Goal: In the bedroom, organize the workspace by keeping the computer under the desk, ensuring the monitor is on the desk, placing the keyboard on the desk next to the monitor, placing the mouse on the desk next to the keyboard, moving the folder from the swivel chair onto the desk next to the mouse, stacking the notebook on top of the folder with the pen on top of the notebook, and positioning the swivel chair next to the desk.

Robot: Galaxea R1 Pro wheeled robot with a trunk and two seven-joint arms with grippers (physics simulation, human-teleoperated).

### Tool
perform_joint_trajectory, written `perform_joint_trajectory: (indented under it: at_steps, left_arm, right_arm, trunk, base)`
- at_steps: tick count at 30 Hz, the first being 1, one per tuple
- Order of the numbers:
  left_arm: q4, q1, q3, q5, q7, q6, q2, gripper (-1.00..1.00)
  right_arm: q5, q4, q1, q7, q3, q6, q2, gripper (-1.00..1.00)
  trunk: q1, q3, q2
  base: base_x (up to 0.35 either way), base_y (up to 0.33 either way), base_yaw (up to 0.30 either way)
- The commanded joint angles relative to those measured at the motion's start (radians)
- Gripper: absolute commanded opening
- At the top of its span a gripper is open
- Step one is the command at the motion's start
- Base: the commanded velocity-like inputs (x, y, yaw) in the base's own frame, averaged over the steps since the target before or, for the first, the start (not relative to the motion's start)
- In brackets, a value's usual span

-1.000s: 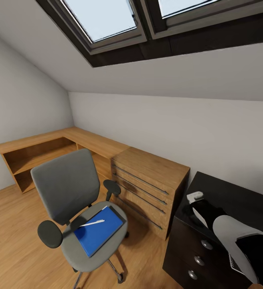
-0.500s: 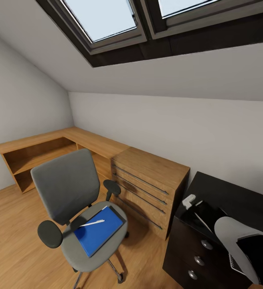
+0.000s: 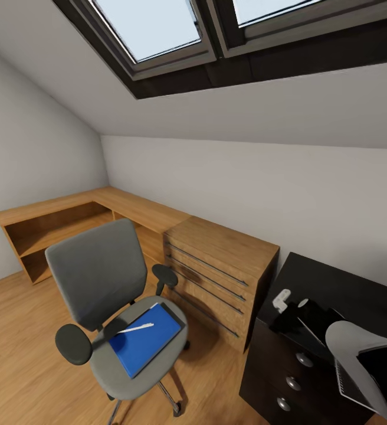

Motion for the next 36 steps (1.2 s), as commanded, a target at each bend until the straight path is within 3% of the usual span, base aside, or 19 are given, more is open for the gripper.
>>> perform_joint_trajectory:
  at_steps: [1,7,20,25,32,36]
  left_arm:
    - [0.001,-0.001,-0.008,0.011,-0.002,-0.003,0.000,1.00]
    - [0.014,-0.001,-0.008,0.012,-0.002,-0.003,0.000,1.00]
    - [0.019,-0.001,-0.007,0.011,-0.002,-0.003,0.000,1.00]
    - [0.019,-0.001,-0.008,0.011,-0.003,-0.004,0.000,1.00]
    - [0.019,-0.001,-0.008,0.011,-0.003,-0.005,0.002,1.00]
    - [0.019,-0.001,-0.008,0.011,-0.003,-0.005,0.002,1.00]
  right_arm:
    - [0.006,-0.003,0.000,0.010,0.008,0.003,-0.003,1.00]
    - [0.056,-0.002,0.000,0.028,0.007,-0.009,-0.021,1.00]
    - [0.065,-0.002,-0.001,0.071,0.005,-0.038,-0.077,1.00]
    - [0.055,-0.003,-0.001,0.078,-0.006,-0.044,-0.091,1.00]
    - [-0.018,-0.003,0.000,0.082,-0.023,-0.047,-0.103,1.00]
    - [-0.029,-0.004,-0.001,0.083,-0.025,-0.048,-0.104,1.00]
  trunk:
    - [0.000,-0.001,-0.001]
    - [0.000,-0.001,-0.001]
    - [0.000,-0.001,-0.001]
    - [0.000,-0.001,-0.001]
    - [0.000,-0.001,-0.001]
    - [0.000,-0.001,-0.001]
  base:
    - [0.000,0.000,0.000]
    - [0.000,0.000,0.000]
    - [0.000,-0.039,0.000]
    - [0.000,-0.058,0.000]
    - [0.000,-0.012,0.000]
    - [0.000,-0.002,0.000]
